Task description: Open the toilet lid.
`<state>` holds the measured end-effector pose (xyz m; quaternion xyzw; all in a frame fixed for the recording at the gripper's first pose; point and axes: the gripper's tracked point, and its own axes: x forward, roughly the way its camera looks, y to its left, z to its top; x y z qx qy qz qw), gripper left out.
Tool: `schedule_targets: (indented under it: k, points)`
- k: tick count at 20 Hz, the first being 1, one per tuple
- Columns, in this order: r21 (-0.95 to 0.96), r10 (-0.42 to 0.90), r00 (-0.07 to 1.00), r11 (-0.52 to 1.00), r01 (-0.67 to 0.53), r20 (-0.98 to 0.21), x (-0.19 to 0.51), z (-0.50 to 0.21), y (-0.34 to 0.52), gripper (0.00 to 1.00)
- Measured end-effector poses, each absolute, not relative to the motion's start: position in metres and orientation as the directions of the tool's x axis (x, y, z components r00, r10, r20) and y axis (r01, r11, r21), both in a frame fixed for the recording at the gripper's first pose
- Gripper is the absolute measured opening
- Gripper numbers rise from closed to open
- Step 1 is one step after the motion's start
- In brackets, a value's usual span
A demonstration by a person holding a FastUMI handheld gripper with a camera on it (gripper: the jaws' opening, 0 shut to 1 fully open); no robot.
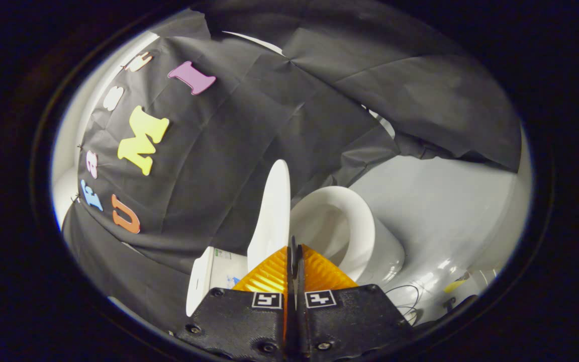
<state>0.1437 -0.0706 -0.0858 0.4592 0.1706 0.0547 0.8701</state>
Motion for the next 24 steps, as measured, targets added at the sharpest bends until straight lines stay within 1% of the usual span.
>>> schedule_targets:
  k: [10, 24]
  points:
    - [0.8, 0.241, 0.947, 0.599, 0.029, -0.214, 0.138, -0.054, -0.051, 0.04]
    - [0.727, 0.211, 0.958, 0.686, -0.005, -0.192, 0.131, -0.008, -0.017, 0.05]
